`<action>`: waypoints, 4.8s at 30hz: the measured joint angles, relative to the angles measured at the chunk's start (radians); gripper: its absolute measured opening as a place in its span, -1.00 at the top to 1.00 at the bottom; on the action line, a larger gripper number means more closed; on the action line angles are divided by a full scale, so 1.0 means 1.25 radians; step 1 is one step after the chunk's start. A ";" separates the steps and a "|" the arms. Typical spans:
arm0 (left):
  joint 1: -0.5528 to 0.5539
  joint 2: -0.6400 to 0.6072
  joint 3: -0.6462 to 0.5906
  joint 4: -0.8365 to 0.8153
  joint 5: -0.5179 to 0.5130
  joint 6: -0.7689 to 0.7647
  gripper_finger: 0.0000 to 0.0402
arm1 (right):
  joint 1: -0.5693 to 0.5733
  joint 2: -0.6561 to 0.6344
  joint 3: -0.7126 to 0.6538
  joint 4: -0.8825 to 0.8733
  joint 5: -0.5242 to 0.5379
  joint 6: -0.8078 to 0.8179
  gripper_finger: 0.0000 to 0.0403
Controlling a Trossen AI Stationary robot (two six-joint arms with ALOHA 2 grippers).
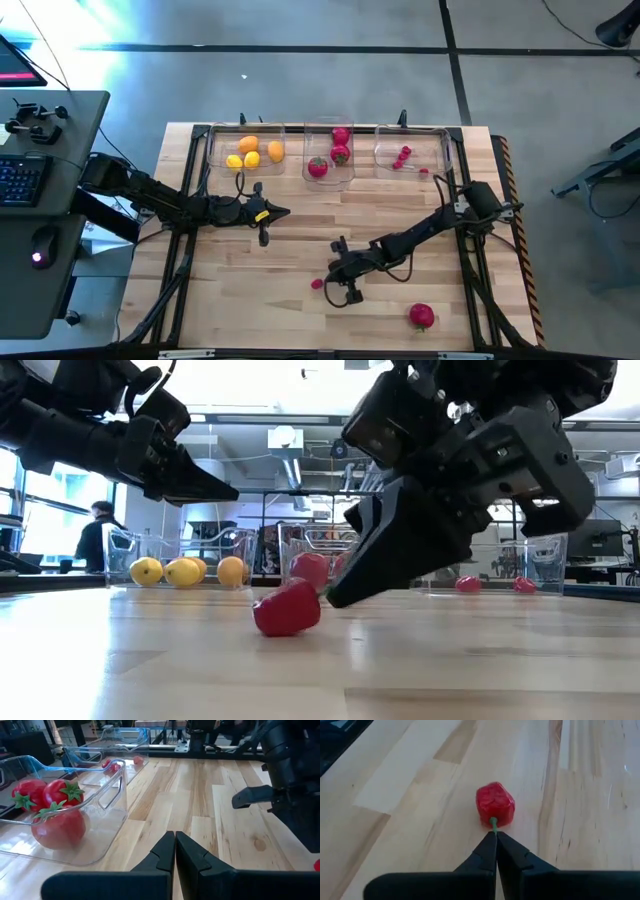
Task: Sort produce into baskets
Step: Put the chili pepper into the right transparent bin, then put the tomato into the middle transparent bin
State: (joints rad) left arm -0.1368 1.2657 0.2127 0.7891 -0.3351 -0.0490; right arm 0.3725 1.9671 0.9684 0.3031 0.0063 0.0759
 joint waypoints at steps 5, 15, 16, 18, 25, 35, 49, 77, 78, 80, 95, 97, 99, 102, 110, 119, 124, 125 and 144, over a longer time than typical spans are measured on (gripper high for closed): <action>0.000 0.000 0.000 0.000 -0.001 0.000 1.00 | -0.001 0.000 0.000 -0.033 0.000 0.032 0.99; 0.000 0.000 0.000 0.000 -0.002 0.000 1.00 | -0.001 0.000 0.000 -0.049 0.016 0.068 0.89; 0.000 0.000 0.000 0.000 -0.002 0.000 1.00 | -0.001 0.000 0.000 -0.047 0.016 0.073 0.85; 0.000 0.000 0.000 0.000 -0.002 0.000 1.00 | -0.001 0.000 0.000 -0.046 0.016 0.084 0.73; 0.000 0.000 0.000 0.000 -0.001 0.000 1.00 | -0.002 0.000 0.000 -0.039 -0.008 0.089 0.40; 0.000 0.000 0.000 0.000 -0.001 0.000 1.00 | -0.016 0.000 0.000 -0.005 -0.010 0.100 0.54; 0.000 0.000 0.000 0.000 -0.001 0.000 1.00 | -0.015 0.000 0.000 0.005 -0.011 0.044 0.99; 0.000 0.000 0.000 0.002 -0.001 0.000 1.00 | -0.388 -0.639 0.000 -0.956 0.615 0.311 1.00; 0.000 0.000 0.000 0.002 -0.001 0.000 1.00 | -0.427 -0.639 0.000 -0.964 0.605 0.307 1.00; 0.000 0.000 0.000 0.002 -0.001 0.000 1.00 | -0.501 -0.632 -0.001 -0.976 0.576 0.289 1.00; 0.000 0.000 0.000 0.001 -0.001 0.006 1.00 | -0.853 -0.479 -0.001 -0.922 0.363 0.155 1.00; 0.000 0.000 0.000 0.001 -0.001 0.007 1.00 | -0.875 -0.446 -0.001 -0.912 0.344 0.145 1.00; 0.000 0.000 0.000 0.001 -0.001 0.007 1.00 | -0.893 -0.412 -0.001 -0.910 0.342 0.141 1.00; 0.000 0.000 0.000 0.001 -0.001 0.014 1.00 | -0.908 -0.374 -0.001 -0.912 0.340 0.139 1.00; 0.000 0.000 0.000 0.001 -0.001 0.013 1.00 | -0.911 -0.351 -0.002 -0.911 0.338 0.121 1.00; 0.000 0.000 0.000 0.001 -0.001 0.013 1.00 | -0.901 -0.351 -0.002 -0.963 0.356 0.121 0.90; 0.000 0.000 0.000 0.004 -0.012 0.021 1.00 | -0.873 -0.382 -0.002 -1.012 0.411 0.119 0.61; 0.000 0.000 0.000 0.007 -0.015 0.026 1.00 | -0.867 -0.394 -0.002 -1.019 0.413 0.120 0.55; 0.000 0.000 0.000 0.014 -0.022 0.028 1.00 | -0.276 -0.718 -0.001 -1.193 0.145 0.377 0.18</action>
State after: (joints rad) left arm -0.1371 1.2655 0.2127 0.8062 -0.3626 -0.0139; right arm 0.0270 1.0702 0.9676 -1.1882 0.1871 0.5467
